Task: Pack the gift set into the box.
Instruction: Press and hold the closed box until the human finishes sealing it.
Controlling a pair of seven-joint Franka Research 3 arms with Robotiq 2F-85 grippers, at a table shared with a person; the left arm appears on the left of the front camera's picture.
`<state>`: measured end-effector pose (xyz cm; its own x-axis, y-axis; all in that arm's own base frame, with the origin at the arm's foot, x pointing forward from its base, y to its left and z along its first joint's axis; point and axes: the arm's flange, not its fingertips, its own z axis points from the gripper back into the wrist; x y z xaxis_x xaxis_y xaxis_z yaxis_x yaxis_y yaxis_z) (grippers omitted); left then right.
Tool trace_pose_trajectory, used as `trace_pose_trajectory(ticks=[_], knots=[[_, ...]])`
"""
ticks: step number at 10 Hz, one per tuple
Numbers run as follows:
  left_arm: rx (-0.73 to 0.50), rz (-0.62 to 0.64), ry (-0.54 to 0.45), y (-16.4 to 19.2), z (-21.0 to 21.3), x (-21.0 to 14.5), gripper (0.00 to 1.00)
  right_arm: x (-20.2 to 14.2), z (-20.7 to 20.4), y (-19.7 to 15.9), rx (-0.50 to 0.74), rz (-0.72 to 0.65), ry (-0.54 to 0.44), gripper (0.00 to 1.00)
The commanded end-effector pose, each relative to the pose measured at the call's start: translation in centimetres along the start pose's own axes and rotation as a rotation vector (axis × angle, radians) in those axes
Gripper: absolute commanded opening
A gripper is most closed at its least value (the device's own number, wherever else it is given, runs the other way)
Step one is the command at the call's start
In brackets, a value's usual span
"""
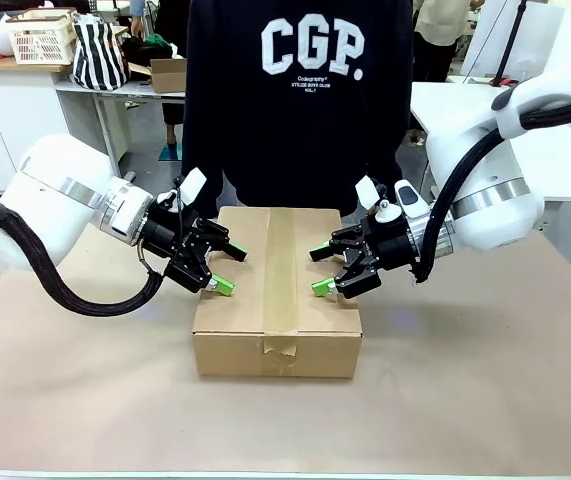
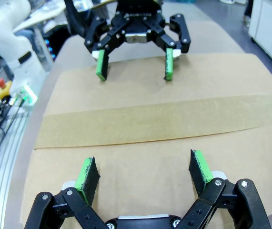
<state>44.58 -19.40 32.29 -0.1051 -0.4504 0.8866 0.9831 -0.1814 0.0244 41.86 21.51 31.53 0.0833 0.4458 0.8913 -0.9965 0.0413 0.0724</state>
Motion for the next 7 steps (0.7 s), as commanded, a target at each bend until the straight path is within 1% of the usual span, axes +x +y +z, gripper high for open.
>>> trace_pose_trajectory(ticks=[1, 2, 3, 4, 5, 6, 7], knots=[[-0.001, 0.03, 0.014, -0.6, 1.4, 2.1, 1.0, 1.8, 1.5, 0.5, 0.012, -0.04, 0.031, 1.0], [0.004, 0.041, 0.055, -1.5, 3.0, 4.4, 1.0, 4.0, 3.4, 1.2, 0.025, -0.165, 0.026, 1.0], [0.019, 0.061, 0.075, -2.3, 4.6, 6.7, 1.0, 6.1, 5.4, 2.1, 0.011, -0.276, 0.028, 1.0], [0.027, 0.124, 0.058, -3.1, 6.1, 8.9, 1.0, 7.8, 7.2, 3.1, 0.031, -0.409, 0.066, 1.0], [-0.01, 0.243, -0.018, -3.9, 7.1, 10.1, 1.0, 8.4, 8.5, 3.8, 0.052, -0.507, 0.079, 1.0], [-0.039, 0.37, -0.056, -5.0, 7.9, 10.7, 1.0, 8.3, 9.8, 4.5, 0.048, -0.616, 0.078, 1.0], [-0.037, 0.476, -0.114, -6.5, 9.0, 10.8, 1.0, 7.9, 11.5, 5.7, 0.039, -0.687, 0.058, 1.0]])
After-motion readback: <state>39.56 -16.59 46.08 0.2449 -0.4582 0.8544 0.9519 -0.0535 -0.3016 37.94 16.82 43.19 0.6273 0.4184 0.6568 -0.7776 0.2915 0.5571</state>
